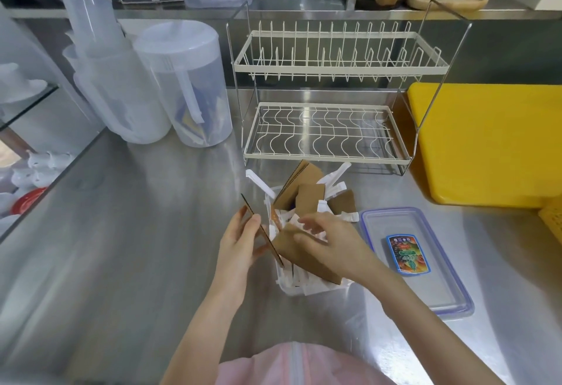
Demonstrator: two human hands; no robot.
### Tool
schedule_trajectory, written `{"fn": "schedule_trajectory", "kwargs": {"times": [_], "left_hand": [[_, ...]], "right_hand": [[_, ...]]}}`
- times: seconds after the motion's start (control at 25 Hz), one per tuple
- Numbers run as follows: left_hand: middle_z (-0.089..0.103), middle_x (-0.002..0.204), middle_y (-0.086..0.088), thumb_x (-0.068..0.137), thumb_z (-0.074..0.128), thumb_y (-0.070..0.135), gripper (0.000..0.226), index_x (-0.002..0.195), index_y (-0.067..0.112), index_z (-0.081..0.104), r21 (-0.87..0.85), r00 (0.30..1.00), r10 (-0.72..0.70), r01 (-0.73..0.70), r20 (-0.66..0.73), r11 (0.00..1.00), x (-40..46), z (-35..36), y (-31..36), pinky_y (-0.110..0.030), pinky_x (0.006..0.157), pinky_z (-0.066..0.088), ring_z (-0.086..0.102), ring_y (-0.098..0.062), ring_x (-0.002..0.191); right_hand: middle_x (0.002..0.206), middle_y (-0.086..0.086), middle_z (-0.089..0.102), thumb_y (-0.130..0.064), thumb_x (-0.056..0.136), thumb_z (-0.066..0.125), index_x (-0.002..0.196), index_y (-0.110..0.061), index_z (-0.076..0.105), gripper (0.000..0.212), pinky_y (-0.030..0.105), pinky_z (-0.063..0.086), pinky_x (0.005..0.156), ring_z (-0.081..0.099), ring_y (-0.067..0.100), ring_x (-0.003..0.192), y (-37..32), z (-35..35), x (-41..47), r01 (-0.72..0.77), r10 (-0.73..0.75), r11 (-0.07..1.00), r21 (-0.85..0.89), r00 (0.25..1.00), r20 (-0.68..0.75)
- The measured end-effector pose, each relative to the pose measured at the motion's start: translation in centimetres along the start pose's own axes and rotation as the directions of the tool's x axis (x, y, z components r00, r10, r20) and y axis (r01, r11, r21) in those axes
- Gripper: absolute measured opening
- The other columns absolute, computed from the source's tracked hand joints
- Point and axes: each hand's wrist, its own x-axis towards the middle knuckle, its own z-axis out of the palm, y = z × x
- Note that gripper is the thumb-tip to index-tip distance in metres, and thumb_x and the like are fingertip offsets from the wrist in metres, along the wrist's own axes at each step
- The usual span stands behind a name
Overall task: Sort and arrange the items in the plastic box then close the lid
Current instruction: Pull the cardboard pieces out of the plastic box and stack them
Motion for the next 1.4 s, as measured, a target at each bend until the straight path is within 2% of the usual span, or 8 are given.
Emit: {"fn": "schedule_trajectory", "kwargs": {"times": [0.12, 0.28, 0.48, 0.64, 0.76, 0.92, 1.16, 1.4], "left_hand": [[0.069, 0.085, 0.014, 0.090, 0.050, 0.021, 0.038, 0.128, 0.020, 0.049, 0.014, 1.000, -0.010, 0.010, -0.024, 1.000, 0.0, -0.3, -0.2, -0.031, 0.073, 0.051, 0.066, -0.005, 0.088], [0.064, 0.097, 0.011, 0.091, 0.048, 0.021, 0.036, 0.127, 0.020, 0.050, 0.007, 0.999, -0.020, 0.020, -0.027, 1.000, -0.1, -0.5, -0.4, -0.030, 0.072, 0.050, 0.061, -0.012, 0.102], [0.065, 0.096, 0.008, 0.091, 0.046, 0.022, 0.022, 0.107, 0.025, 0.061, -0.031, 1.000, -0.024, 0.024, -0.003, 0.999, 0.0, -0.6, -0.6, -0.028, 0.068, 0.049, 0.063, -0.010, 0.094], [0.073, 0.090, 0.010, 0.092, 0.041, 0.023, 0.028, 0.112, 0.024, 0.061, 0.043, 0.991, -0.017, 0.011, 0.131, 0.999, -0.4, 0.4, -0.6, -0.022, 0.066, 0.052, 0.067, -0.005, 0.086], [0.067, 0.117, -0.001, 0.093, 0.041, 0.027, 0.033, 0.123, 0.023, 0.055, 0.040, 0.981, -0.024, 0.017, 0.191, 0.999, -0.8, 1.2, -0.6, -0.034, 0.084, 0.051, 0.062, -0.015, 0.110], [0.067, 0.117, -0.002, 0.074, 0.052, 0.058, 0.056, 0.118, 0.024, 0.058, 0.022, 0.968, -0.003, -0.003, 0.252, 1.000, -1.0, 1.0, -0.6, -0.042, 0.090, 0.052, 0.063, -0.019, 0.110], [0.071, 0.098, 0.002, 0.088, 0.051, 0.033, 0.035, 0.122, 0.024, 0.055, 0.073, 0.975, 0.015, -0.032, 0.220, 0.997, -0.7, 0.7, -0.6, -0.029, 0.067, 0.053, 0.066, -0.014, 0.087], [0.072, 0.086, 0.005, 0.091, 0.048, 0.029, 0.024, 0.111, 0.031, 0.061, 0.067, 0.980, 0.010, -0.023, 0.198, 0.997, -0.7, 0.5, -0.3, -0.026, 0.066, 0.055, 0.069, -0.008, 0.075]], "right_hand": [[0.129, 0.006, 0.046, -0.041, 0.082, 0.058, 0.125, -0.020, 0.046, 0.050, 0.033, 0.040, 0.097, 0.044, 0.023, 0.116, 1.1, 1.2, -0.6, -0.031, 0.100, 0.941, -0.337, 0.977, 0.187], [0.131, 0.006, 0.044, -0.035, 0.083, 0.059, 0.128, -0.021, 0.041, 0.051, 0.037, 0.043, 0.100, 0.046, 0.025, 0.116, 1.1, 2.2, -0.5, -0.057, 0.125, 0.941, -0.334, 0.974, 0.187], [0.117, -0.004, 0.052, -0.043, 0.080, 0.060, 0.123, -0.026, 0.048, 0.048, 0.016, 0.043, 0.081, 0.055, 0.011, 0.100, 0.4, 1.2, -0.2, -0.171, 0.165, 0.984, 0.055, 0.980, 0.109], [0.092, -0.018, 0.060, -0.045, 0.081, 0.058, 0.109, -0.032, 0.052, 0.031, 0.004, 0.045, 0.062, 0.058, -0.001, 0.085, -1.7, 0.6, -0.2, -0.214, 0.180, 0.871, 0.442, 0.977, 0.116], [0.100, -0.009, 0.061, -0.044, 0.084, 0.055, 0.115, -0.025, 0.051, 0.037, 0.007, 0.045, 0.069, 0.057, -0.001, 0.088, -2.8, 1.4, -0.3, -0.171, 0.132, 0.873, 0.457, 0.984, 0.116], [0.117, -0.001, 0.059, -0.044, 0.086, 0.051, 0.123, -0.020, 0.050, 0.044, 0.015, 0.045, 0.080, 0.056, 0.007, 0.099, -3.0, 1.8, -0.2, -0.164, 0.134, 0.871, 0.462, 0.986, 0.097], [0.098, -0.003, 0.063, -0.031, 0.093, 0.043, 0.106, -0.017, 0.064, 0.029, 0.008, 0.043, 0.073, 0.056, -0.005, 0.081, -2.5, 0.0, 0.7, -0.072, 0.055, 0.952, 0.299, 0.996, 0.064], [0.120, 0.015, 0.054, -0.022, 0.089, 0.047, 0.115, -0.008, 0.056, 0.031, 0.045, 0.038, 0.096, 0.046, 0.034, 0.115, -0.2, -3.0, 6.8, -0.153, 0.096, 0.928, -0.339, 0.979, -0.181]]}}
